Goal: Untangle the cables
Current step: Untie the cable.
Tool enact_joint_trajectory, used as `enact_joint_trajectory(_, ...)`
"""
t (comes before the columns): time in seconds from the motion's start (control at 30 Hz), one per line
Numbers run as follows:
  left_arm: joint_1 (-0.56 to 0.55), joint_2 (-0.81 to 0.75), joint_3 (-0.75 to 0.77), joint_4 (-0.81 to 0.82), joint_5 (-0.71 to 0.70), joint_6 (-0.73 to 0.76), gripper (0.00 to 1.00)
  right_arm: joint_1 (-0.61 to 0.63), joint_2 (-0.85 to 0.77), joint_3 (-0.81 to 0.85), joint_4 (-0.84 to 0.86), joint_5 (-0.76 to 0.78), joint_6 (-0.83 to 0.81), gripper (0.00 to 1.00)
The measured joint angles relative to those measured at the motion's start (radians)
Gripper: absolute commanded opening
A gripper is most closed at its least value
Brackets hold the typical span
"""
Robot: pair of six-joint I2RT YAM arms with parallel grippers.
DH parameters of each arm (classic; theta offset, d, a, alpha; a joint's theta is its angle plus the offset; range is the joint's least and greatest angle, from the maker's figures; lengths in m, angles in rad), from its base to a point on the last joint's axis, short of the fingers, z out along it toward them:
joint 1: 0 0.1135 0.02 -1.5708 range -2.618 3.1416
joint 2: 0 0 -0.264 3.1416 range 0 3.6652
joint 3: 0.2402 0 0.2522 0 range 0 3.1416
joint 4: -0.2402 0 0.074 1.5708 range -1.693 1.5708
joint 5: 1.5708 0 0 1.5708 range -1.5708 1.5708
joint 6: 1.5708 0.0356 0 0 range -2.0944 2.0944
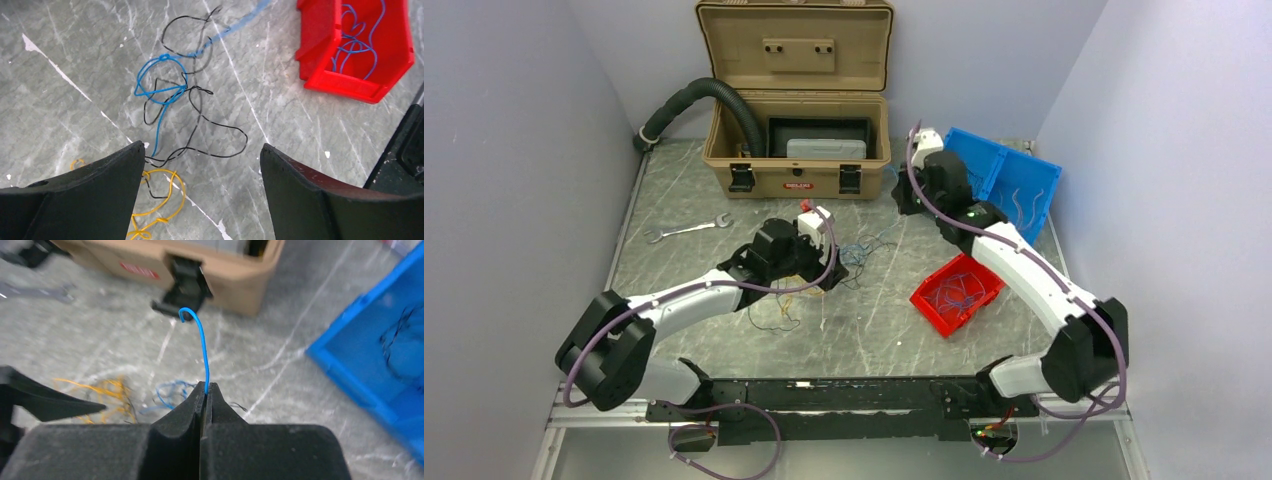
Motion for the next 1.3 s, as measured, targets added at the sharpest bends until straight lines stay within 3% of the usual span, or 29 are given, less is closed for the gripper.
enact_joint_trajectory(0.3,0.000,-0.036,-0.028,0.055,0.046,0.007,0.83,0.000,-0.090,0.260,-0.058,-0.091,0.016,0.00)
enact_joint_trajectory(0.63,0.000,-0.033,-0.029,0.074,0.061,0.006,0.82,0.000,-0.118,0.425,-0.102,-0.156,0.090,0.00)
enact_joint_trajectory(1.17,0.024,0.167,-0.044,0.341,0.201,-0.124,0.88,0.000,-0.128,0.466,-0.084,-0.198,0.188,0.00)
enact_joint_trajectory(1.3,0.026,0.246,-0.053,0.435,0.227,-0.198,0.82,0.000,-0.141,0.477,-0.055,-0.170,0.209,0.00)
